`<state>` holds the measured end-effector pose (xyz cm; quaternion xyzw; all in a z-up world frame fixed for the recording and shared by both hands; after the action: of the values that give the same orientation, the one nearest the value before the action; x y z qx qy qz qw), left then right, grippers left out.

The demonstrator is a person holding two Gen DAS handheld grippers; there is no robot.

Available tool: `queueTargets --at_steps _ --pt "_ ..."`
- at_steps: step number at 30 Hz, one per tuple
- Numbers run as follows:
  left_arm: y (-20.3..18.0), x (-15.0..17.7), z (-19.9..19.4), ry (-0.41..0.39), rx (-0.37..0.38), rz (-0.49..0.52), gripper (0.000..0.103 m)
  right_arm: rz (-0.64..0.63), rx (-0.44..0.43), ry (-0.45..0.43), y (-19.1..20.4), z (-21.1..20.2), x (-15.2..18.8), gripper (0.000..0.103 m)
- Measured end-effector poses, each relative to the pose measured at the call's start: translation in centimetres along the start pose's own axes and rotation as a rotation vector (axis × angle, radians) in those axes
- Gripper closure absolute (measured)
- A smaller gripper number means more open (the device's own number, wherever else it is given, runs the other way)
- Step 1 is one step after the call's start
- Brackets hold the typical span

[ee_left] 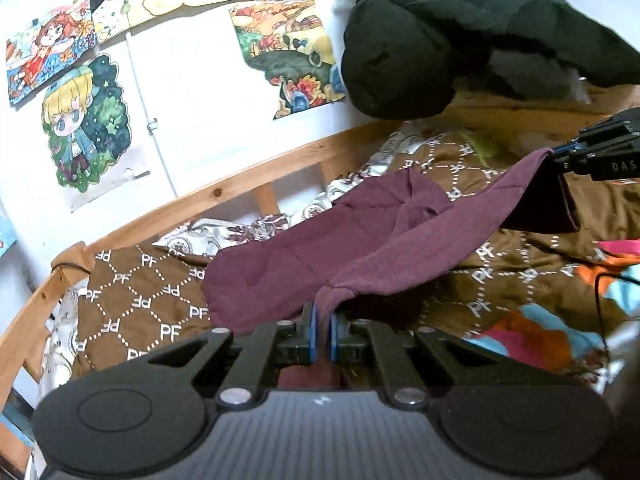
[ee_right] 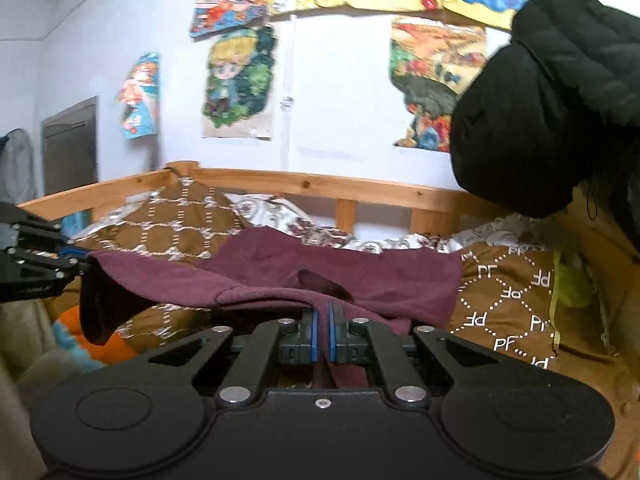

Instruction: Fold small clothes

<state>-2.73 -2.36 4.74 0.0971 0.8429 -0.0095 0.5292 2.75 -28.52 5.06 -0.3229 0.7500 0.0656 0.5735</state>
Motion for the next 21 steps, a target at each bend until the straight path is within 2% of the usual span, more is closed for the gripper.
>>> queueTargets --at_steps 5,10,15,21 --pt "-0.1 1.0 -1.5 0.039 0.033 -0.034 0.097 -0.063 -0.070 0.027 1.5 -3.0 0.0 0.099" --pt "0.8 -0.3 0.3 0.044 0.041 -0.027 0.097 -0.061 -0.069 0.067 1.7 -2.0 0.3 0.099" --pt "2.2 -3.9 5.4 0.038 0.030 0.035 0.097 -0.070 -0.045 0.084 -0.4 2.3 -2.1 0.099" --pt "4.2 -7.9 14.2 0.034 -0.008 0.077 0.096 -0.084 -0.020 0.136 -4.5 10.6 -6.0 0.099"
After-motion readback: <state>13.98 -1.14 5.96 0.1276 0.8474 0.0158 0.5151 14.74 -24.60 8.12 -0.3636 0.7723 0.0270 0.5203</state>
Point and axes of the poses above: each gripper's, at about its wrist camera, not at the fingertips, and z roughly the way its jaws point, y to its left, x to its underside, the point moved 4 cm from there along z, roughly the way its jaws point, and after that the axes turned 14 degrees about -z, right-handed, at the moved point
